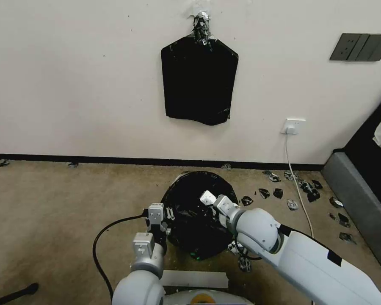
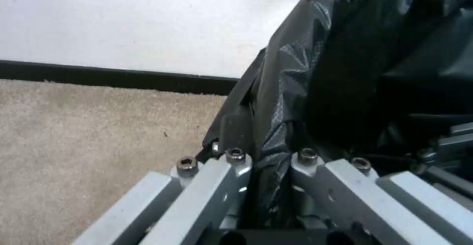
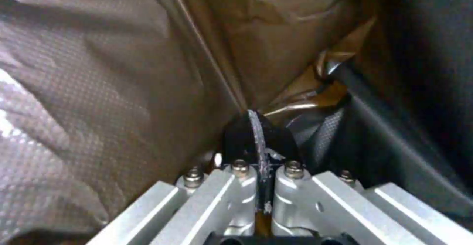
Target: Place a trash bag onto the trash bin.
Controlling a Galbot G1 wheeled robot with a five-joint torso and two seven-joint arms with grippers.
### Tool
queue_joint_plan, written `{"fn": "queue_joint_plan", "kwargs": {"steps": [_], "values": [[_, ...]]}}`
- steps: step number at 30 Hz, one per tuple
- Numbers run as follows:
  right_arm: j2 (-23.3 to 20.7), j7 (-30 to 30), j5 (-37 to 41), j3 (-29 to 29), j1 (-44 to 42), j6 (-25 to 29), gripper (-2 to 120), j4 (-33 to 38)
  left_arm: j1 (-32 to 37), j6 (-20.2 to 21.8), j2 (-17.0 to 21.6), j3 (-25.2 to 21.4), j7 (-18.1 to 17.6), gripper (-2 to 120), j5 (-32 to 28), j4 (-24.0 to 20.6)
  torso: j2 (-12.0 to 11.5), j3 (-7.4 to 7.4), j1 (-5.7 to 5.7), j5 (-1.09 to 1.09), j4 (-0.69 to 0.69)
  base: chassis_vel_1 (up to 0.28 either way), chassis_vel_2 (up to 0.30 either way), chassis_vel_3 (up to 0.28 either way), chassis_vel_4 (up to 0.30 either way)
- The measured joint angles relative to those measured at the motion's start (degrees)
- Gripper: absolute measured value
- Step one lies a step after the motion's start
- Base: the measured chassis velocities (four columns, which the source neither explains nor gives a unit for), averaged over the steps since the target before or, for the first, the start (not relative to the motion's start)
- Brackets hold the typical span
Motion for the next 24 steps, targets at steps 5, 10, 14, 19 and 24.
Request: {"fn": "queue_joint_plan", "kwargs": {"steps": [5,10,14,19,24], "values": [[0.9,-0.2,-1.3,-0.8,0.4,0.0,0,-2.1,0.5,0.3,-0.3,0.4,-0.2,4,0.2,-0.2,0.0,0.00,0.00,0.00,0.00,0.000,0.000,0.000,0.000],[1.5,-0.4,-2.2,-1.1,0.4,0.1,0,-3.8,0.7,0.8,-0.6,0.7,-0.4,4,0.2,-0.6,0.0,0.00,0.00,0.00,0.00,0.000,0.000,0.000,0.000],[2.0,-0.5,-2.6,-1.1,0.4,0.1,0,-4.7,0.8,1.2,-0.8,0.9,-0.4,4,0.0,-1.1,0.0,0.00,0.00,0.00,0.00,0.000,0.000,0.000,0.000],[2.3,-0.6,-2.8,-1.1,0.3,0.2,0,-5.2,1.0,1.2,-0.8,1.0,-0.4,4,0.0,-1.2,0.0,0.00,0.00,0.00,0.00,0.000,0.000,0.000,0.000],[2.1,-0.6,-2.8,-0.6,0.1,0.2,0,-4.9,1.0,1.4,-0.9,0.6,-0.5,4,-0.1,-1.0,0.0,0.00,0.00,0.00,0.00,0.000,0.000,0.000,0.000]]}}
